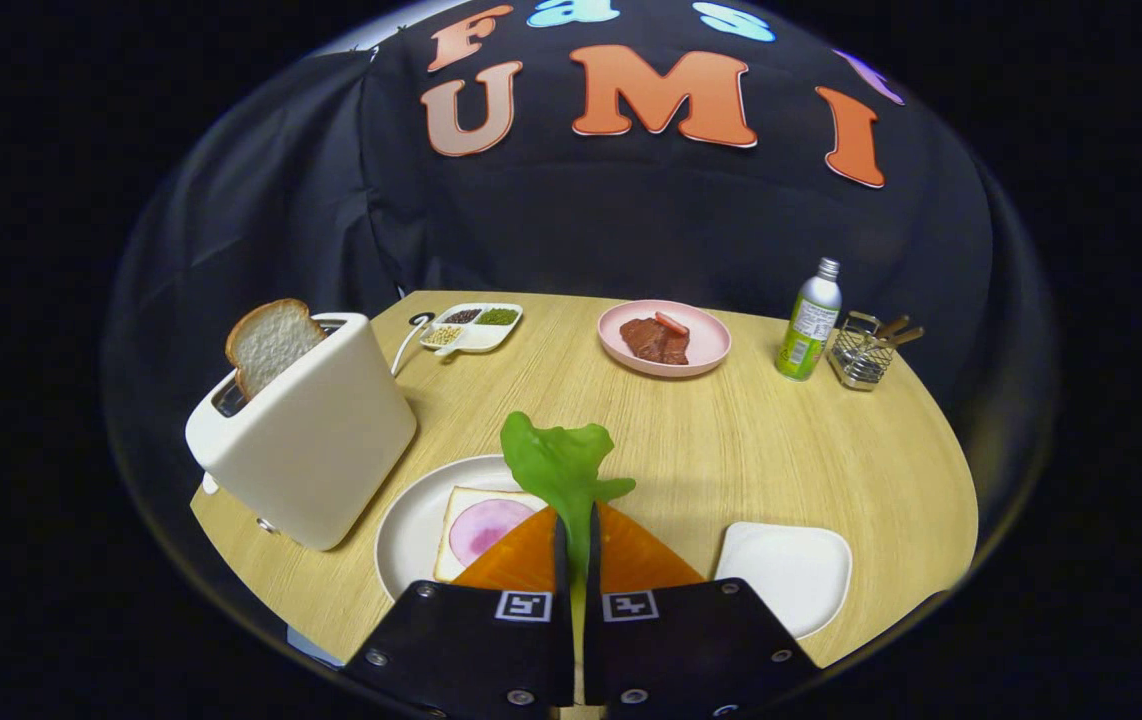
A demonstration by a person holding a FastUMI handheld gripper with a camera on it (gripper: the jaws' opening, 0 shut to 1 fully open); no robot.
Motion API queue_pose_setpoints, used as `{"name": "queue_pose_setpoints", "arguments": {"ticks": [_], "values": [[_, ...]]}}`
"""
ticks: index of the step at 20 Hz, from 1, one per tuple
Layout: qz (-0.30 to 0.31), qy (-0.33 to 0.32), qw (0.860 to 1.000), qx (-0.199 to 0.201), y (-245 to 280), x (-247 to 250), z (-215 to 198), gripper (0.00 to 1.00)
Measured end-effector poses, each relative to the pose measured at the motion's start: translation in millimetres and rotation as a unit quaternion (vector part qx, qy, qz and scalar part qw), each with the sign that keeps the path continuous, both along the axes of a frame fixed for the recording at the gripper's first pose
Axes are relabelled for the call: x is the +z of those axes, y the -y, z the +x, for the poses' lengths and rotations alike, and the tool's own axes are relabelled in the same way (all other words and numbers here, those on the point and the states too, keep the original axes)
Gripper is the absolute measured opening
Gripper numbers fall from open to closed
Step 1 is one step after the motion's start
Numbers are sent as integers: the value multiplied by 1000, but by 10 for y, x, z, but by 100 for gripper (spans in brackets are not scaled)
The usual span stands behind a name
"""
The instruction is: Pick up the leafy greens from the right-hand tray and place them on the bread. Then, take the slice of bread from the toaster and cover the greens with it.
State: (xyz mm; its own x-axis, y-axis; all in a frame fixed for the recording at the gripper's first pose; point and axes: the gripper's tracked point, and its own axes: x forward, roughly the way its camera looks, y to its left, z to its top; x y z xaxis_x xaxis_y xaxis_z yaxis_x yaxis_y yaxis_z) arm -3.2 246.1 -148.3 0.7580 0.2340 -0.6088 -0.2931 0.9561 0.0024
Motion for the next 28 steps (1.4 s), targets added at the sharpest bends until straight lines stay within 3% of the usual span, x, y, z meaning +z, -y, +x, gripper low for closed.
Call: {"name": "queue_pose_setpoints", "arguments": {"ticks": [4, 12, 14, 20, 25, 28], "values": [[24, -21, 999, 4, -220, -220, 20, 4], [17, -32, 999, 35, -539, -524, 53, 4], [5, -26, 999, 31, -507, -539, 83, 10], [5, -44, 999, 27, -484, -656, 32, 33], [-1, -30, 999, 17, -412, -634, 52, 77], [2, -28, 1000, 13, -407, -601, 46, 91]]}}
